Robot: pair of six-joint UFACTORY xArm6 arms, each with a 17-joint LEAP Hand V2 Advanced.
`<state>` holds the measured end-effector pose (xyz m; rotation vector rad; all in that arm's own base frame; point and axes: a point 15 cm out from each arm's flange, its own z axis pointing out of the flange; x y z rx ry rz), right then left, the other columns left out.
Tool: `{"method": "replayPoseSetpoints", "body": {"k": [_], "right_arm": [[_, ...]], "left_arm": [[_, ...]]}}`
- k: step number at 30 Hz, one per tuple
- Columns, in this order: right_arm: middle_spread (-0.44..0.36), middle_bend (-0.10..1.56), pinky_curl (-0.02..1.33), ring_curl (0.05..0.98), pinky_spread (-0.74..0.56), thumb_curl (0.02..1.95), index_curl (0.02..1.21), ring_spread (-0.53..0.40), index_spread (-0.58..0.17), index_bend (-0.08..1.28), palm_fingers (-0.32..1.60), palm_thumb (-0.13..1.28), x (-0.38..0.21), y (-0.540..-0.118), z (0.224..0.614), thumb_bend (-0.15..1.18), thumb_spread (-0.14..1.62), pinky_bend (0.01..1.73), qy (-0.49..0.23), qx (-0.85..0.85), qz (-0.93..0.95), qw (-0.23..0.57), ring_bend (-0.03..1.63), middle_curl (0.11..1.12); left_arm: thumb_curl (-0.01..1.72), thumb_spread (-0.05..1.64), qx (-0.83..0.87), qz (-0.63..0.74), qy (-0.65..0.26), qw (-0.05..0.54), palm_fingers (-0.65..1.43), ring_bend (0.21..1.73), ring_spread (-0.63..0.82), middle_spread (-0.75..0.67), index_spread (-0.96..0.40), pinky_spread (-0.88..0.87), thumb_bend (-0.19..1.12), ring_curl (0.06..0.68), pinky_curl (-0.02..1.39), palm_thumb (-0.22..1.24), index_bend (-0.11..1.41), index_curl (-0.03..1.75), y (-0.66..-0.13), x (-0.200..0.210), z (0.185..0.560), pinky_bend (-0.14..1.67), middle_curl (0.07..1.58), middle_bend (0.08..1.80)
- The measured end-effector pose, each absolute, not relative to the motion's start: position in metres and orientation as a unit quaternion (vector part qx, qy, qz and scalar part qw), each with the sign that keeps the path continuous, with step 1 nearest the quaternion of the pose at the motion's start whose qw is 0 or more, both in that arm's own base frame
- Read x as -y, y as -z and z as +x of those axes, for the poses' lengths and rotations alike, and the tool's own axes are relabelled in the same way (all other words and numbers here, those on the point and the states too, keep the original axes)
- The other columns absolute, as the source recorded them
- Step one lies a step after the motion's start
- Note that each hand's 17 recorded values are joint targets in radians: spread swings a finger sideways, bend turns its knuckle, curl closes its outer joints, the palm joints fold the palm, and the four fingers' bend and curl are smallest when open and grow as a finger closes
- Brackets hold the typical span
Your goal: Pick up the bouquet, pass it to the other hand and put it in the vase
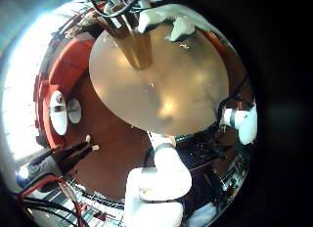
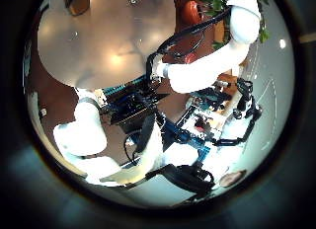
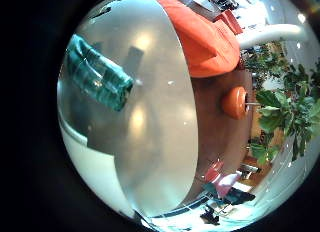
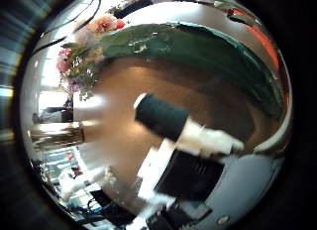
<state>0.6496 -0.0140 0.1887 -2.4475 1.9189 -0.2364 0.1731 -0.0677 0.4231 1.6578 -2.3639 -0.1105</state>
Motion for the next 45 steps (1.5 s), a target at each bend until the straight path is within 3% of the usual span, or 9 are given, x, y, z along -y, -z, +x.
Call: {"method": "replayPoseSetpoints", "body": {"k": [5,16,25,27,32,34,40,43,45], "right_arm": [[-0.118,0.55,0.00,0.211,0.14,0.41,0.40,-0.207,-0.379,0.21,0.90,0.50,0.011,-0.188,0.650,0.04,1.07,0.59,0.077,-0.615,-0.785,0.011,0.87,0.38],[-0.135,0.55,-0.01,0.212,0.08,0.38,0.42,-0.226,-0.381,0.20,0.99,0.28,0.026,-0.174,0.633,-0.04,1.14,0.65,0.067,-0.617,-0.783,-0.040,0.93,0.37],[-0.133,0.59,-0.01,0.204,0.02,0.35,0.42,-0.238,-0.378,0.20,1.08,0.23,0.036,-0.168,0.607,-0.02,1.15,0.71,0.037,-0.615,-0.783,-0.087,0.94,0.37],[-0.138,0.64,0.00,0.210,-0.05,0.35,0.43,-0.249,-0.380,0.23,1.19,0.24,0.036,-0.169,0.600,-0.02,1.15,0.75,0.028,-0.613,-0.783,-0.096,0.94,0.39],[-0.149,0.82,0.03,0.291,-0.35,0.36,0.54,-0.222,-0.366,0.55,1.47,0.34,0.037,-0.187,0.595,0.00,1.17,0.84,0.029,-0.613,-0.784,-0.097,1.05,0.45],[-0.140,0.87,0.07,0.317,-0.38,0.37,0.57,-0.206,-0.353,0.64,1.51,0.36,0.036,-0.197,0.590,-0.01,1.17,0.91,0.027,-0.613,-0.784,-0.099,1.08,0.47],[-0.119,1.07,0.21,0.411,-0.36,0.37,0.66,-0.175,-0.299,0.88,1.43,0.39,0.024,-0.222,0.560,-0.02,1.17,1.15,-0.001,-0.604,-0.787,-0.127,1.23,0.55],[-0.122,1.10,0.25,0.436,-0.36,0.38,0.66,-0.178,-0.288,0.90,1.36,0.38,0.018,-0.230,0.558,-0.02,1.17,1.20,0.002,-0.600,-0.790,-0.126,1.27,0.56],[-0.117,1.11,0.26,0.438,-0.42,0.38,0.64,-0.176,-0.298,0.80,1.17,0.37,0.017,-0.231,0.561,-0.02,1.16,1.19,0.007,-0.602,-0.789,-0.122,1.26,0.55]], "left_arm": [[0.30,1.09,0.813,0.569,0.036,0.121,0.05,0.47,0.61,0.47,0.06,0.57,-0.02,0.203,0.29,0.26,0.17,0.33,-0.424,0.067,0.174,0.19,0.34,0.19],[0.30,1.09,0.814,0.567,0.036,0.116,0.06,0.46,0.61,0.46,0.06,0.57,-0.02,0.205,0.29,0.26,0.17,0.33,-0.426,0.064,0.174,0.19,0.34,0.20],[0.30,1.09,0.815,0.565,0.037,0.118,0.06,0.46,0.61,0.46,0.06,0.57,-0.02,0.208,0.29,0.26,0.17,0.33,-0.424,0.065,0.174,0.19,0.34,0.20],[0.30,1.09,0.815,0.566,0.037,0.118,0.06,0.46,0.61,0.46,0.06,0.57,-0.02,0.208,0.29,0.26,0.17,0.33,-0.424,0.065,0.174,0.19,0.33,0.20],[0.30,1.09,0.816,0.565,0.036,0.116,0.06,0.45,0.61,0.46,0.06,0.57,-0.02,0.208,0.29,0.26,0.17,0.33,-0.426,0.064,0.173,0.19,0.34,0.20],[0.30,1.09,0.817,0.564,0.034,0.114,0.06,0.45,0.61,0.46,0.06,0.57,-0.02,0.208,0.29,0.26,0.17,0.33,-0.427,0.063,0.173,0.19,0.34,0.20],[0.30,1.09,0.819,0.562,0.032,0.114,0.06,0.45,0.61,0.46,0.06,0.57,-0.02,0.209,0.28,0.26,0.17,0.33,-0.427,0.063,0.173,0.19,0.34,0.20],[0.30,1.09,0.818,0.563,0.033,0.115,0.06,0.45,0.61,0.46,0.06,0.57,-0.02,0.210,0.28,0.26,0.17,0.33,-0.426,0.064,0.174,0.19,0.34,0.20],[0.30,1.09,0.819,0.562,0.031,0.115,0.06,0.45,0.61,0.46,0.06,0.57,-0.02,0.210,0.28,0.26,0.17,0.33,-0.426,0.064,0.174,0.19,0.34,0.20]]}}
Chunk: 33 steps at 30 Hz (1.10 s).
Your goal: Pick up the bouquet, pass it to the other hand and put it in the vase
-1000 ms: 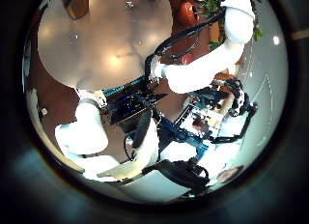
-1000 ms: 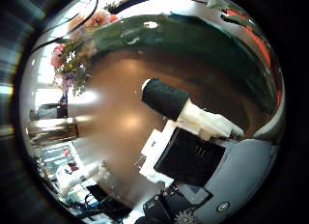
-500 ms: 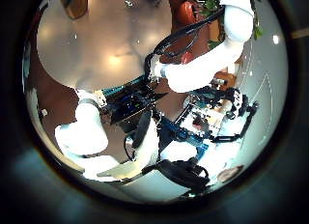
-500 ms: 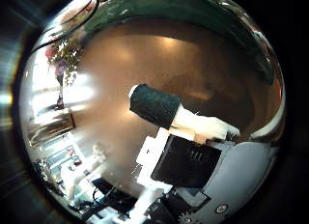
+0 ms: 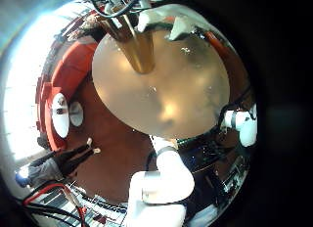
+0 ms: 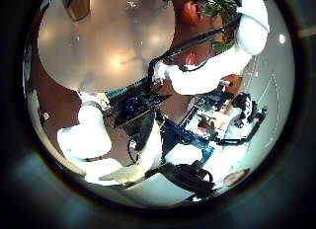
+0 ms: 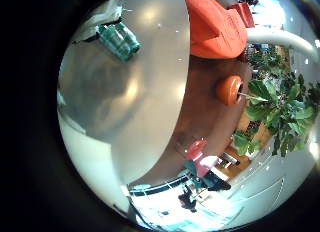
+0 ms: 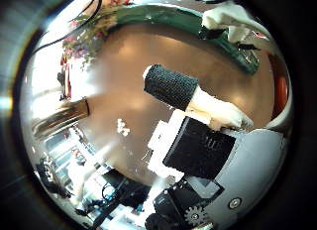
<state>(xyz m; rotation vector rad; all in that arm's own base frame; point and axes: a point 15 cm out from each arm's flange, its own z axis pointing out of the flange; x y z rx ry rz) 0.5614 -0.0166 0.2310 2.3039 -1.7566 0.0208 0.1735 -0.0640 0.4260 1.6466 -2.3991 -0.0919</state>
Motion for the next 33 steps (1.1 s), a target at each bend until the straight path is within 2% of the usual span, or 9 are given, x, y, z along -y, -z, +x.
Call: {"method": "replayPoseSetpoints", "body": {"k": [2,4,7,14,20,27,30,33], "right_arm": [[-0.126,1.06,0.26,0.434,-0.43,0.38,0.63,-0.193,-0.321,0.70,0.96,0.36,0.015,-0.231,0.568,-0.02,1.16,1.17,-0.017,0.602,0.790,0.113,1.21,0.54],[-0.137,1.01,0.26,0.427,-0.41,0.39,0.61,-0.206,-0.340,0.63,0.84,0.36,0.014,-0.233,0.581,-0.02,1.16,1.18,-0.035,0.603,0.791,0.097,1.18,0.53],[-0.152,0.92,0.25,0.419,-0.31,0.39,0.60,-0.210,-0.359,0.56,0.57,0.35,0.012,-0.238,0.591,-0.02,1.15,1.16,-0.052,0.606,0.790,0.080,1.14,0.50],[-0.109,0.80,0.18,0.367,-0.08,0.40,0.53,-0.174,-0.338,0.45,0.42,0.34,0.004,-0.234,0.622,-0.03,1.10,1.14,-0.090,0.615,0.783,0.042,1.11,0.45],[-0.078,0.77,0.13,0.341,0.03,0.38,0.50,-0.149,-0.330,0.40,0.43,0.25,0.006,-0.197,0.624,-0.03,1.08,1.10,-0.076,0.615,0.783,0.056,1.11,0.42],[-0.070,0.78,0.05,0.317,0.09,0.37,0.49,-0.159,-0.337,0.42,0.54,0.25,0.023,-0.173,0.614,-0.03,1.07,1.02,-0.067,0.620,0.776,0.095,1.13,0.41],[-0.084,0.79,0.02,0.311,0.08,0.37,0.48,-0.177,-0.344,0.42,0.61,0.26,0.026,-0.171,0.609,-0.02,1.08,1.01,-0.060,0.621,0.774,0.105,1.15,0.40],[-0.111,0.83,-0.01,0.300,0.02,0.37,0.47,-0.218,-0.367,0.45,0.83,0.30,0.027,-0.170,0.605,-0.02,1.08,1.02,-0.055,0.622,0.774,0.110,1.16,0.40]], "left_arm": [[0.30,1.09,0.818,0.562,0.032,0.115,0.06,0.45,0.61,0.46,0.06,0.57,-0.02,0.210,0.28,0.26,0.18,0.34,-0.426,0.064,0.174,0.19,0.34,0.20],[0.30,1.09,0.818,0.563,0.033,0.114,0.06,0.45,0.61,0.46,0.06,0.57,-0.02,0.210,0.28,0.26,0.18,0.34,-0.426,0.063,0.173,0.19,0.33,0.20],[0.30,1.09,0.817,0.564,0.035,0.115,0.07,0.45,0.61,0.46,0.05,0.57,-0.02,0.210,0.28,0.26,0.18,0.34,-0.425,0.061,0.168,0.19,0.33,0.20],[0.30,1.09,0.814,0.570,0.037,0.109,0.07,0.45,0.61,0.46,0.06,0.57,-0.02,0.210,0.28,0.26,0.17,0.34,-0.424,0.053,0.168,0.19,0.33,0.20],[0.30,1.09,0.811,0.573,0.040,0.113,0.07,0.45,0.61,0.46,0.05,0.56,-0.02,0.212,0.28,0.26,0.18,0.34,-0.420,0.048,0.173,0.19,0.33,0.20],[0.30,1.09,0.812,0.570,0.038,0.116,0.07,0.45,0.61,0.45,0.05,0.56,-0.02,0.212,0.28,0.26,0.17,0.34,-0.418,0.048,0.175,0.19,0.34,0.20],[0.30,1.09,0.813,0.570,0.037,0.116,0.07,0.45,0.61,0.45,0.05,0.56,-0.02,0.212,0.28,0.26,0.17,0.34,-0.418,0.048,0.177,0.19,0.33,0.20],[0.30,1.09,0.813,0.570,0.037,0.116,0.07,0.45,0.61,0.45,0.05,0.56,-0.02,0.212,0.28,0.26,0.17,0.34,-0.418,0.048,0.178,0.19,0.33,0.20]]}}
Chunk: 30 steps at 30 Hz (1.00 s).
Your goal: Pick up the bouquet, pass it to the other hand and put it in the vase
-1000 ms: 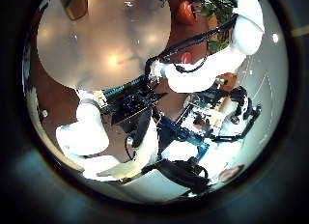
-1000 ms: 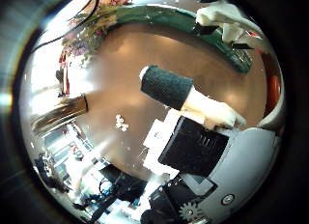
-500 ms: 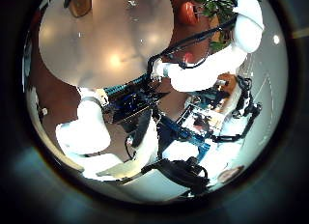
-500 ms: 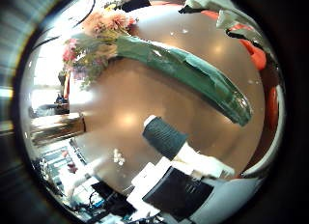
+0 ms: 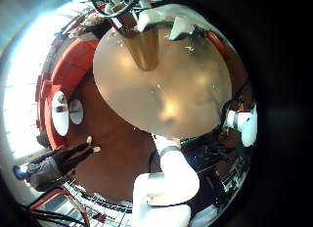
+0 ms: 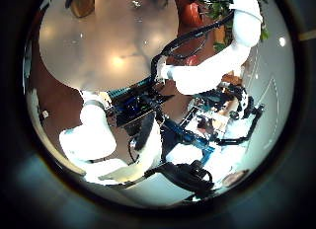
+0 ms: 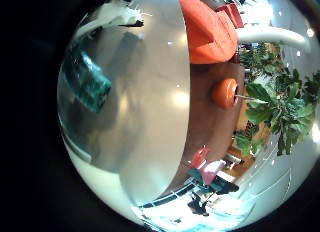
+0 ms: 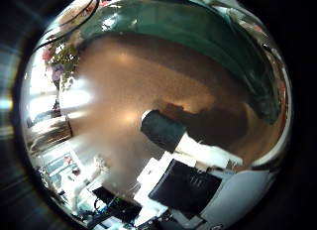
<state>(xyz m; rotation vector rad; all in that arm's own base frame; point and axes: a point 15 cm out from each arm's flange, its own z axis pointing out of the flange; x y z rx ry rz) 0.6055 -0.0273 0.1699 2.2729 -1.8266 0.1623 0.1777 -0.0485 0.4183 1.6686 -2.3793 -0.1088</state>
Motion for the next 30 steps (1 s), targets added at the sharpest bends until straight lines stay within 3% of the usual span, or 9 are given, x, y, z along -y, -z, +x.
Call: {"method": "replayPoseSetpoints", "body": {"k": [4,8,12,17,23,30], "right_arm": [[-0.147,0.86,0.00,0.286,-0.13,0.38,0.48,-0.241,-0.386,0.51,1.08,0.34,0.029,-0.169,0.597,-0.01,1.08,1.05,-0.044,0.623,0.772,0.121,1.11,0.40],[-0.175,0.91,0.01,0.317,-0.34,0.41,0.55,-0.246,-0.375,0.68,1.29,0.44,0.025,-0.168,0.589,-0.01,1.06,1.02,-0.033,0.619,0.773,0.133,1.10,0.43],[-0.167,1.03,0.05,0.367,-0.45,0.48,0.61,-0.212,-0.342,0.86,1.46,0.56,0.019,-0.168,0.579,0.00,0.98,1.04,-0.020,0.614,0.775,0.148,1.17,0.48],[-0.162,1.22,0.17,0.443,-0.40,0.55,0.67,-0.199,-0.295,1.02,1.41,0.74,0.012,-0.181,0.565,0.01,0.87,1.23,-0.008,0.608,0.777,0.162,1.32,0.56],[-0.149,1.34,0.29,0.510,-0.31,0.64,0.73,-0.188,-0.258,1.15,1.28,1.00,0.006,-0.199,0.560,0.07,0.77,1.41,-0.010,0.606,0.779,0.162,1.43,0.63],[-0.136,1.41,0.38,0.561,-0.23,0.73,0.77,-0.177,-0.226,1.23,1.19,1.08,0.012,-0.224,0.556,0.08,0.75,1.51,0.000,0.627,0.768,0.130,1.49,0.68]], "left_arm": [[0.30,1.09,0.813,0.569,0.036,0.116,0.07,0.45,0.61,0.45,0.05,0.56,-0.02,0.212,0.28,0.26,0.17,0.34,-0.418,0.049,0.178,0.19,0.33,0.19],[0.30,1.09,0.812,0.570,0.038,0.117,0.07,0.45,0.61,0.44,0.05,0.56,-0.02,0.211,0.28,0.26,0.17,0.34,-0.417,0.048,0.181,0.19,0.33,0.19],[0.30,1.09,0.812,0.570,0.036,0.117,0.07,0.45,0.61,0.44,0.05,0.56,-0.02,0.210,0.28,0.26,0.18,0.34,-0.418,0.047,0.179,0.19,0.33,0.19],[0.30,1.09,0.812,0.571,0.033,0.114,0.07,0.45,0.61,0.44,0.05,0.56,-0.02,0.209,0.28,0.26,0.18,0.34,-0.422,0.045,0.178,0.19,0.33,0.19],[0.31,1.09,0.813,0.571,0.030,0.113,0.08,0.45,0.61,0.44,0.05,0.56,-0.02,0.207,0.28,0.26,0.17,0.34,-0.425,0.044,0.176,0.19,0.33,0.20],[0.31,1.09,0.810,0.574,0.026,0.113,0.08,0.45,0.61,0.44,0.05,0.56,-0.02,0.206,0.28,0.26,0.17,0.34,-0.428,0.037,0.175,0.19,0.34,0.20]]}}
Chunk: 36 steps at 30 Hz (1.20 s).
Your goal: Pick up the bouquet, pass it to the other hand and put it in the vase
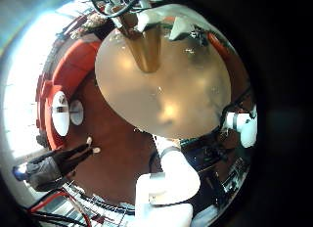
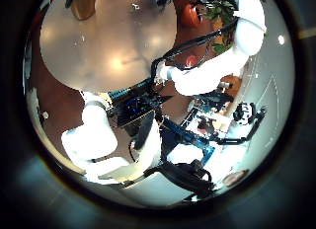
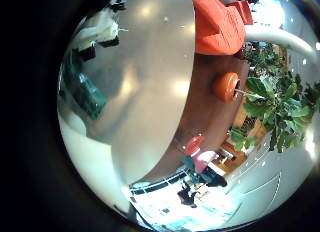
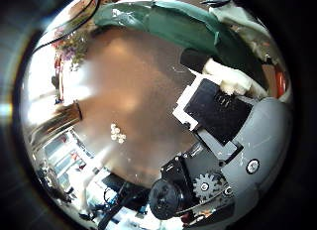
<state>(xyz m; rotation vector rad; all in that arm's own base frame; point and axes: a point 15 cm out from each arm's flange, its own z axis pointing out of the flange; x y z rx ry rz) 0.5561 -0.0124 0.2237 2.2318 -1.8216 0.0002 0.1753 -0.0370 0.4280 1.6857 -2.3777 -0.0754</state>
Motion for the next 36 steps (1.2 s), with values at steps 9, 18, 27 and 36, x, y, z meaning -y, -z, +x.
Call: {"method": "replayPoseSetpoints", "body": {"k": [9,18,27,36], "right_arm": [[-0.118,1.43,0.44,0.595,-0.18,0.83,0.78,-0.172,-0.208,1.26,1.15,1.11,-0.027,-0.277,0.547,0.06,0.75,1.52,0.137,0.662,0.734,-0.065,1.52,0.71],[-0.113,1.44,0.49,0.613,-0.18,0.92,0.78,-0.170,-0.198,1.27,1.14,1.13,-0.002,-0.343,0.538,0.04,0.76,1.49,0.256,0.668,0.655,-0.245,1.53,0.72],[-0.112,1.44,0.55,0.624,-0.17,0.99,0.78,-0.171,-0.191,1.28,1.14,1.14,0.029,-0.378,0.520,0.02,0.77,1.46,0.307,0.652,0.617,-0.316,1.52,0.73],[-0.115,1.44,0.62,0.642,-0.17,1.06,0.79,-0.179,-0.195,1.28,1.10,1.13,0.049,-0.340,0.511,0.00,0.80,1.45,0.296,0.678,0.625,-0.249,1.53,0.75]], "left_arm": [[0.31,1.09,0.809,0.578,0.016,0.110,0.08,0.46,0.61,0.44,0.05,0.56,-0.02,0.205,0.28,0.26,0.18,0.34,-0.433,0.034,0.177,0.19,0.33,0.19],[0.31,1.09,0.807,0.580,0.001,0.111,0.09,0.45,0.61,0.44,0.05,0.56,-0.02,0.205,0.27,0.26,0.18,0.35,-0.439,0.039,0.181,0.19,0.34,0.20],[0.31,1.09,0.806,0.581,-0.011,0.115,0.10,0.45,0.61,0.43,0.05,0.57,-0.02,0.203,0.27,0.27,0.18,0.35,-0.445,0.047,0.180,0.18,0.34,0.20],[0.30,1.09,0.804,0.582,-0.016,0.122,0.11,0.44,0.60,0.42,0.05,0.56,-0.02,0.203,0.27,0.27,0.18,0.35,-0.445,0.054,0.178,0.18,0.34,0.20]]}}
